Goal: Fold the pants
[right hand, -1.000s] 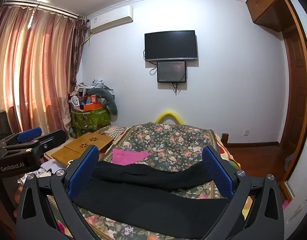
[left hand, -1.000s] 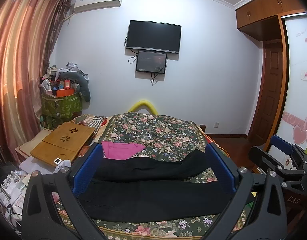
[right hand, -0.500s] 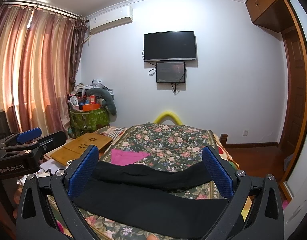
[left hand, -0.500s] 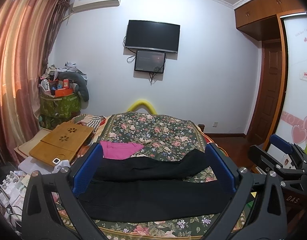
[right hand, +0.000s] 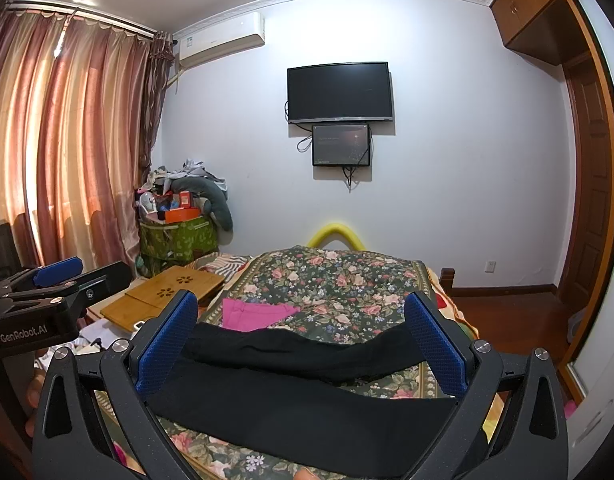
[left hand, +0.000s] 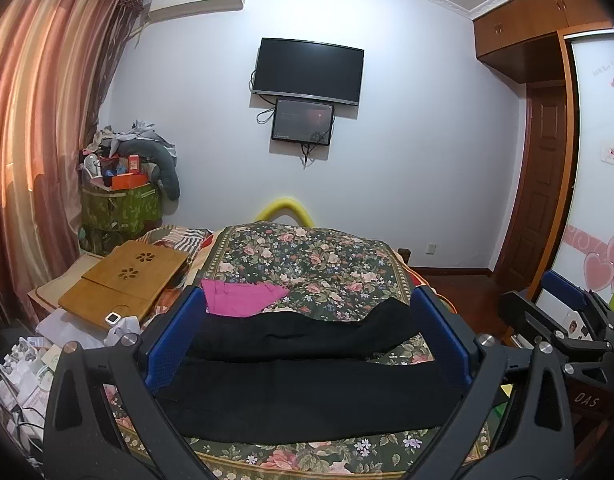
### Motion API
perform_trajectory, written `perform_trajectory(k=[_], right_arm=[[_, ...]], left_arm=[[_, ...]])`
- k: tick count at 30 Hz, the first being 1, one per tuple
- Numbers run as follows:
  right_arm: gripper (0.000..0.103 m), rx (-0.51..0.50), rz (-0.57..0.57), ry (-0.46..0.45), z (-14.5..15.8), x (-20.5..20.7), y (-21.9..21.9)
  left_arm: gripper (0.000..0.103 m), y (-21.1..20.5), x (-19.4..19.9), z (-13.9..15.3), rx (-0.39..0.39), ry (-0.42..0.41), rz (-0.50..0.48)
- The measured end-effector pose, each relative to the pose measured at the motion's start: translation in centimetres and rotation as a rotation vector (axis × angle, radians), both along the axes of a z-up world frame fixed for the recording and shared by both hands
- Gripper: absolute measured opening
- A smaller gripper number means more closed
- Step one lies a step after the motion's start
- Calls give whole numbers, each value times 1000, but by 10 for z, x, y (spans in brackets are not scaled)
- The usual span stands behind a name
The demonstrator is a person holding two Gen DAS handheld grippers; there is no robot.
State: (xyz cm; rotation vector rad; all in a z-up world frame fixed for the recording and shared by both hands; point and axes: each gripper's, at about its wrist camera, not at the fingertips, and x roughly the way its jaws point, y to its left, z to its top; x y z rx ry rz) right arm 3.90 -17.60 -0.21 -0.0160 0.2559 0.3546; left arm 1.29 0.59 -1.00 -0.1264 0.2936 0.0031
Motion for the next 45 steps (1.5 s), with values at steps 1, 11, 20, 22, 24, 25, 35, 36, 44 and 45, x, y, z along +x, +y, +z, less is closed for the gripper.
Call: perform_trajectory(k=[1,11,20,22,24,25,35,36,44,45], right_arm=[[103,1,0,0,0,0,0],[103,-1,0,0,-1,0,0],[103,-2,-1,0,-1,0,0],[103,-3,-1,0,-2,0,0],[103,-3,-1,1,-3,0,-1],[103,-3,-2,2,-3,1,-1],[103,-12,-4,28,-9,12,2],[103,-16,-7,34,-11,15,2],[102,-43,-15,108,-31,53,3],[102,-44,-16,122,-34,60,3]], left_arm=[[103,0,0,0,0,0,0],[103,1,-1,0,-2,1,0],[103,2,-1,-1,-1,2,-2],[103,3,-2,-1,-2,2,-1],[103,2,-2,-1,-2,2,-1],[103,2,-2,-1,-2,2,-2],[103,6,5,-5,8,13,-7],[103,6,8,-6,12,14,-7],[103,18,56,-25,36,82,-11],[103,21,66,-29,44,96,-7]])
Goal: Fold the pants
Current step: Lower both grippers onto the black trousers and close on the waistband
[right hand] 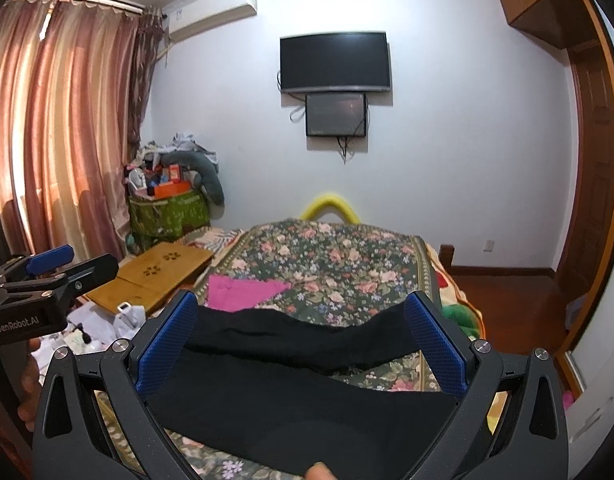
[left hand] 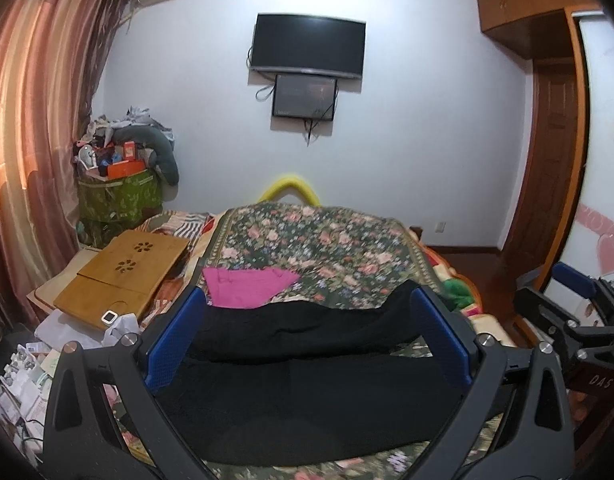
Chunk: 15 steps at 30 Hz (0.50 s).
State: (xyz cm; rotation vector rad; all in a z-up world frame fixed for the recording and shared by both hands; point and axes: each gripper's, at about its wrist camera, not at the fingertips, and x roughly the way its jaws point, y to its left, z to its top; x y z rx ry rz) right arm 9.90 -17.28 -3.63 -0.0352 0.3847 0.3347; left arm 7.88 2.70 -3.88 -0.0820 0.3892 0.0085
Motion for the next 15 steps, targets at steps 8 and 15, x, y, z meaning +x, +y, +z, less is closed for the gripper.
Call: perform_trajectory(k=[8,15], right_arm=[[102,32,-7,135,-31,63,-6],[102,-72,-21,206,-61,126,1]], left_arm=[[103,31,84,-23,12,124,-8],[103,75,173,-54,82,247,78]])
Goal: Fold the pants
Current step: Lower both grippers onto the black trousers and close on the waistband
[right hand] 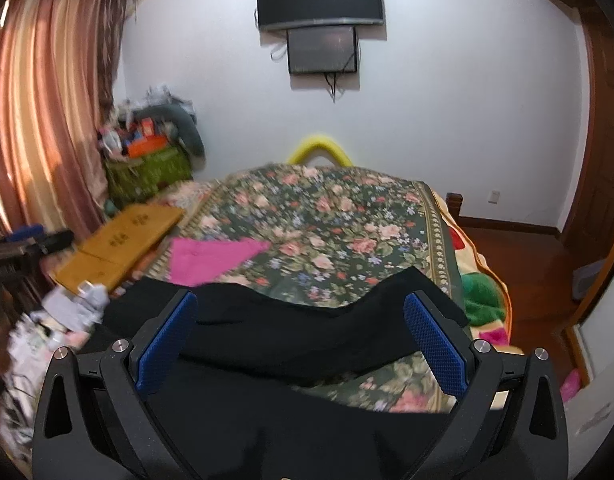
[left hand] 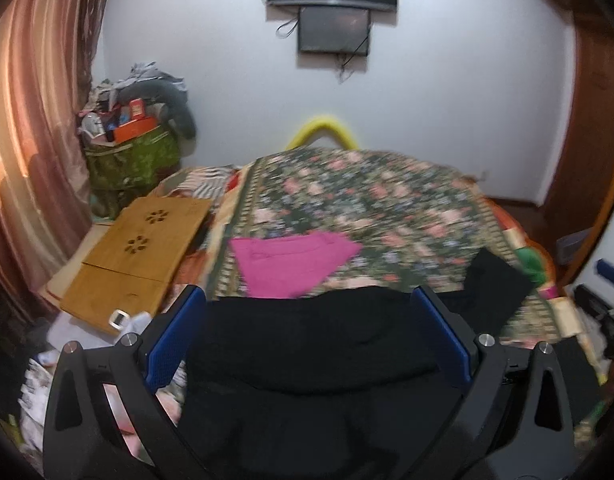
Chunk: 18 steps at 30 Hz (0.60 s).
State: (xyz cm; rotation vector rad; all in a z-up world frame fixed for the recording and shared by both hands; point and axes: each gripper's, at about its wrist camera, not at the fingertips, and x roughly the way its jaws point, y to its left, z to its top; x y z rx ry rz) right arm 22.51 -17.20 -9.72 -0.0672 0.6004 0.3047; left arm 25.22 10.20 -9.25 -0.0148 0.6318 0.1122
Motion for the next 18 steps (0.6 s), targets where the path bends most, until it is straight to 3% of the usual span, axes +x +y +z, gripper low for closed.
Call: perform_trajectory(k=[5,12,18], right_arm=[[102,-45,40,93,-28,51,4],[102,-104,146,234,-69,101,17],[102,-107,215,372,-99,145,34]], left_arm=[[103,36,58,-37,36,135,26],[103,92,120,-100,-41,321,58],[92,123,153,-148,-75,456,74]])
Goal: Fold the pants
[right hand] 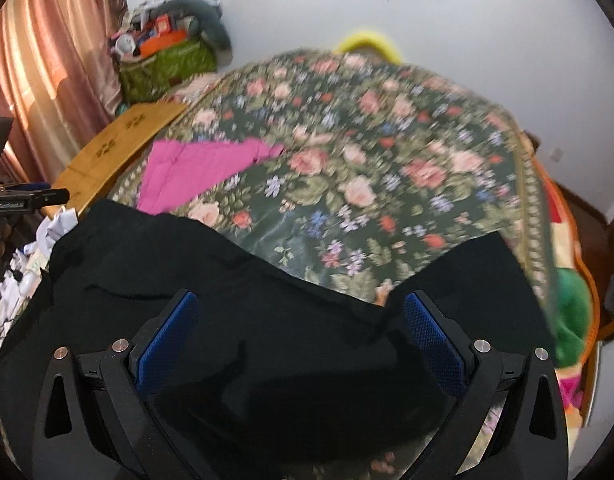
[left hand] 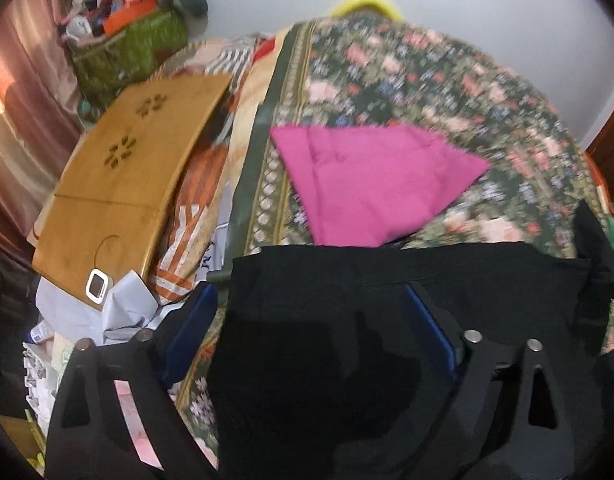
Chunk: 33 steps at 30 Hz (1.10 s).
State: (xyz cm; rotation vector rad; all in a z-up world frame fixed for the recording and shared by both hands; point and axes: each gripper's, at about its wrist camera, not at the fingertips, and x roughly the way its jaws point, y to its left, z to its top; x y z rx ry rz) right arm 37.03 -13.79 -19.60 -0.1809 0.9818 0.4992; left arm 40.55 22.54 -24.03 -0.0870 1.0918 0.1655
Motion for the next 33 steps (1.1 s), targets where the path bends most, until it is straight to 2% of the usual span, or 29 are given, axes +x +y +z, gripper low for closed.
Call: perform_trajectory(k=[3,5,7,11,14,15,16,17,18,21,23,26,30,33], right_arm=[[102,-25,24,52,-16,16,11],[101,-39,52,83,-27,25,20],[100,-58,87,118,-37,33,30],[90,-70,143,170,-55,40,43],[84,-68,153,172,-66,40,47],[84,-70,156,154,-67,38,48],[79,-70,165,142,-67,35,49],[74,-69,175,136,-67,33,50],[72,-69,176,133,-67,33,51],[50,-56,175,141,-67,31,51],[26,-52,181,149,-66,29,51],[8,-51,188,165,-66,26,53],[6,-50,154,148,-57,24,51],[5,-24,114,85,-33,23,41]], left_arm=[[85,9,11,-23,-7,44,14],[76,16,21,-42,-49,86,21],[73,17,31,-59,-79,128,33],[61,16,41,-83,-88,178,37],[54,15,44,-89,-89,174,46],[50,15,43,-90,-91,169,48],[41,15,42,-88,-78,159,50],[26,12,41,-86,-45,151,50],[19,9,42,-84,-15,146,47],[12,7,39,-80,-5,140,29],[8,6,35,-76,-10,134,19],[6,2,31,-64,-8,106,10],[3,-3,27,-36,20,53,1],[3,-2,24,-9,33,-1,8]])
